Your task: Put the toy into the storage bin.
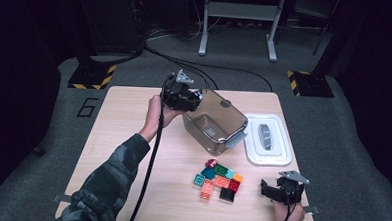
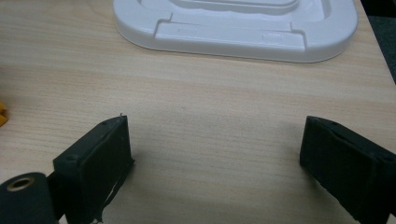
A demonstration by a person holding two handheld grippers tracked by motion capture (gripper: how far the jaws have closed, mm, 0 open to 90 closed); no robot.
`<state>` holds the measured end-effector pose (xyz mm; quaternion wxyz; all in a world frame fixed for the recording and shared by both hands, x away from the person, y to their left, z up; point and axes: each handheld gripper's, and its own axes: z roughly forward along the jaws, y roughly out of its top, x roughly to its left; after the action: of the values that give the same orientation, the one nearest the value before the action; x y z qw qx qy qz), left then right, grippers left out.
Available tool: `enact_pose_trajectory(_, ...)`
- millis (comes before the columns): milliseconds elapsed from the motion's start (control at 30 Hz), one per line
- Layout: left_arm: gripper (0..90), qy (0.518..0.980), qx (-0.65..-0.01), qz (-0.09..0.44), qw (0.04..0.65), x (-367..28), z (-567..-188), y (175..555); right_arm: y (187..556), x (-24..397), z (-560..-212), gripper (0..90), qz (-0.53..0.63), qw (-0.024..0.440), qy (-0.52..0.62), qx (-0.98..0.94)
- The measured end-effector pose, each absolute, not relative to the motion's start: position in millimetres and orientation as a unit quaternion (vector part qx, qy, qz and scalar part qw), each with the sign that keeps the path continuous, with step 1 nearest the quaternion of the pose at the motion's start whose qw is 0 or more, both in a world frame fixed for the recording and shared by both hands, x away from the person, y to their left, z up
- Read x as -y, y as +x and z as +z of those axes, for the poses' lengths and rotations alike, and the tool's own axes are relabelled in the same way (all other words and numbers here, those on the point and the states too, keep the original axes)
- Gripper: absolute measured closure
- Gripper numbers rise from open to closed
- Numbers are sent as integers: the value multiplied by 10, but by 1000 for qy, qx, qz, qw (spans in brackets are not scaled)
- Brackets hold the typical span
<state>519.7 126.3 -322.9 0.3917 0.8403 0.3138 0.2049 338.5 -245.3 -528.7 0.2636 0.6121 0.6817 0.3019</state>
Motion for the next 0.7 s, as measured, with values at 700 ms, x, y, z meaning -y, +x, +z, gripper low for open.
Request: enact_pose_trajectory(700,480,847,-331,154,387,-1116,-3647,5389,3383,2455,-5288,89,304,264,606,-686)
